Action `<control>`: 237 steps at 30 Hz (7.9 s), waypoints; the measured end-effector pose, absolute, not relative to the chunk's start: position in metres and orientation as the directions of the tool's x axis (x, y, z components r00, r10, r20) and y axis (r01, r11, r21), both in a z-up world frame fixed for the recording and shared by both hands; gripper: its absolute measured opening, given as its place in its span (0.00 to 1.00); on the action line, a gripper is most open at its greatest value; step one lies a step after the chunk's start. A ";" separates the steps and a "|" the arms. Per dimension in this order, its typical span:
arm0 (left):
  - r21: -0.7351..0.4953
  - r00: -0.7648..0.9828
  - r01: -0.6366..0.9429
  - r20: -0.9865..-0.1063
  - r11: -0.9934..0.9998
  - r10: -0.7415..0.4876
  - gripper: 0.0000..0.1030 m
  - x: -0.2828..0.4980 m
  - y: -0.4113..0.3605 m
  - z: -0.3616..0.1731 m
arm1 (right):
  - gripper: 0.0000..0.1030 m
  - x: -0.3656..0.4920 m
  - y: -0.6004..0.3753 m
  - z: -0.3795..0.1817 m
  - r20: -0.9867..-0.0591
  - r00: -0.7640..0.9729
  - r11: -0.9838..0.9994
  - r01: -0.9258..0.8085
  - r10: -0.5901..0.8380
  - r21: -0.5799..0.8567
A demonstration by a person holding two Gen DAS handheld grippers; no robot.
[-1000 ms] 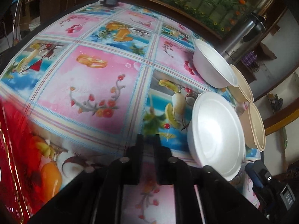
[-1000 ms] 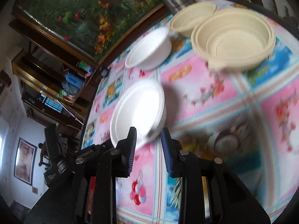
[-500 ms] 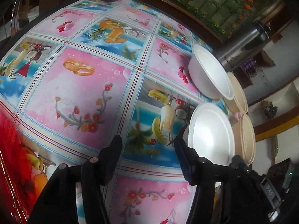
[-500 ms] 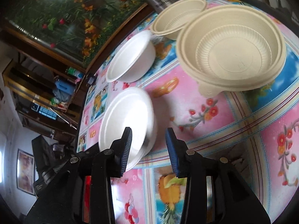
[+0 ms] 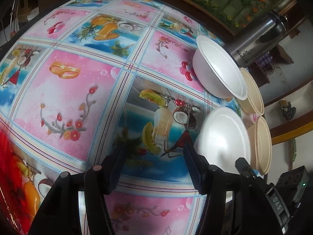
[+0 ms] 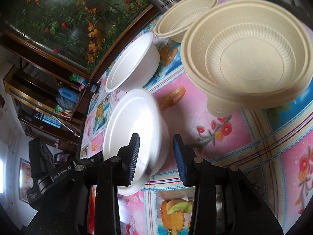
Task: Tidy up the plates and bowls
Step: 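Lift the white foam plate with the right tool toward the red plates, then lower the white foam plate onto the red plates and open the right tool, then move the open right tool back to the beige ribbed bowls, then grasp the rim of the larger beige ribbed bowl with the right tool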
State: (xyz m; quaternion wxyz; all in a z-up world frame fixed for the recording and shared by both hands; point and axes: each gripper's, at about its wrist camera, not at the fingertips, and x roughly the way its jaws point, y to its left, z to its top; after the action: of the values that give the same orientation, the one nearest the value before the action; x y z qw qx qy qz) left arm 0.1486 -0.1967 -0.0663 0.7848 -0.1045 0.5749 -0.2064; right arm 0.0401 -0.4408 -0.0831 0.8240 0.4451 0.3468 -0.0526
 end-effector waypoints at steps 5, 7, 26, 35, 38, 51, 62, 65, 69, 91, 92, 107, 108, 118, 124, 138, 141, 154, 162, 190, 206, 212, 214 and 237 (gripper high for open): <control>-0.474 0.222 0.150 -0.839 0.868 -0.496 0.59 0.150 -0.183 -0.064 | 0.35 0.038 -0.448 -0.090 -0.593 0.763 0.548 0.390 0.258 0.740; -0.524 0.205 0.128 -0.816 0.842 -0.540 0.59 0.150 -0.179 -0.062 | 0.35 0.035 -0.452 -0.090 -0.584 0.770 0.538 0.389 0.256 0.748; -0.515 0.207 0.227 -0.804 0.826 -0.558 0.40 0.136 -0.229 -0.064 | 0.35 0.031 -0.451 -0.087 -0.560 0.793 0.548 0.366 0.239 0.752; -0.510 0.236 0.227 -0.798 0.830 -0.555 0.13 0.135 -0.223 -0.067 | 0.13 0.029 -0.457 -0.092 -0.571 0.791 0.539 0.389 0.221 0.747; -0.516 0.229 0.237 -0.794 0.823 -0.564 0.07 0.134 -0.224 -0.068 | 0.10 0.030 -0.450 -0.085 -0.575 0.793 0.584 0.373 0.203 0.721; -0.509 0.308 0.238 -0.768 0.827 -0.562 0.06 0.120 -0.177 -0.049 | 0.11 0.029 -0.415 -0.077 -0.521 0.809 0.626 0.264 0.271 0.734; -0.517 0.326 0.208 -0.764 0.830 -0.557 0.06 0.101 -0.117 -0.048 | 0.07 0.037 -0.369 -0.087 -0.535 0.762 0.607 0.240 0.366 0.757; -0.509 0.360 0.215 -0.752 0.833 -0.552 0.06 0.092 -0.097 -0.035 | 0.06 0.038 -0.353 -0.075 -0.528 0.758 0.621 0.211 0.384 0.755; -0.501 0.428 0.224 -0.720 0.836 -0.546 0.07 0.076 -0.060 -0.009 | 0.06 0.039 -0.325 -0.051 -0.496 0.755 0.635 0.139 0.428 0.760; -0.301 0.498 0.042 -0.820 0.953 -0.281 0.13 0.051 0.093 -0.025 | 0.07 0.104 -0.136 -0.059 -0.590 0.530 0.725 -0.069 0.609 0.685; -0.293 0.491 0.036 -0.828 0.955 -0.273 0.13 0.052 0.093 -0.029 | 0.07 0.105 -0.133 -0.061 -0.597 0.528 0.732 -0.069 0.603 0.678; -0.181 0.565 -0.025 -0.814 0.983 -0.135 0.60 0.045 0.110 -0.019 | 0.13 0.100 -0.128 -0.065 -0.611 0.553 0.774 -0.101 0.566 0.625; -0.186 0.576 -0.030 -0.806 0.982 -0.135 0.62 0.045 0.112 -0.017 | 0.22 0.100 -0.134 -0.063 -0.588 0.566 0.758 -0.108 0.579 0.643; -0.217 0.570 -0.057 -0.808 0.975 -0.147 0.66 0.047 0.107 -0.019 | 0.53 0.092 -0.205 -0.072 -0.448 0.658 0.630 -0.052 0.605 0.775; -0.200 0.566 -0.039 -0.812 0.979 -0.143 0.66 0.047 0.090 -0.016 | 0.53 0.085 -0.267 -0.097 -0.457 0.727 0.591 0.088 0.512 0.802; -0.170 0.534 0.219 -0.803 0.961 -0.264 0.73 0.034 -0.021 0.006 | 0.53 0.080 -0.292 -0.102 -0.408 0.723 0.490 0.111 0.558 0.865; -0.162 0.486 0.287 -0.824 0.944 -0.290 0.74 0.027 -0.050 -0.003 | 0.53 0.076 -0.305 -0.104 -0.399 0.735 0.475 0.119 0.549 0.872; -0.130 0.355 0.407 -0.890 0.904 -0.287 0.74 0.012 -0.118 -0.033 | 0.54 0.039 -0.390 -0.094 -0.319 0.833 0.389 0.138 0.452 0.911; -0.134 0.291 0.431 -0.916 0.892 -0.278 0.74 0.009 -0.133 -0.049 | 0.54 0.034 -0.402 -0.091 -0.308 0.842 0.368 0.142 0.443 0.919; -0.164 0.235 0.428 -0.929 0.889 -0.285 0.74 0.012 -0.133 -0.065 | 0.54 0.035 -0.397 -0.095 -0.337 0.826 0.382 0.163 0.452 0.910; -0.160 0.238 0.435 -0.929 0.886 -0.285 0.77 0.012 -0.135 -0.067 | 0.54 0.035 -0.394 -0.098 -0.344 0.822 0.382 0.170 0.453 0.909; -0.162 0.232 0.436 -0.930 0.885 -0.284 0.78 0.014 -0.137 -0.067 | 0.54 0.033 -0.396 -0.097 -0.346 0.826 0.391 0.169 0.444 0.905; -0.163 0.225 0.439 -0.932 0.883 -0.284 0.78 0.017 -0.141 -0.067 | 0.54 0.029 -0.400 -0.092 -0.349 0.834 0.411 0.165 0.426 0.896; -0.247 0.253 0.529 -0.867 0.812 -0.428 0.78 0.078 -0.301 -0.001 | 0.53 -0.067 -0.629 -0.032 -0.305 0.952 0.547 0.239 0.032 0.802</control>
State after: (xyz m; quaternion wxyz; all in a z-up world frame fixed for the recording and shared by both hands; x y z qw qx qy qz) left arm 0.0780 -0.3010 -0.0006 0.7902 0.0473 0.5308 -0.3028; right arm -0.0668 -0.6290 -0.0322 0.8677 0.4723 0.1433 -0.0597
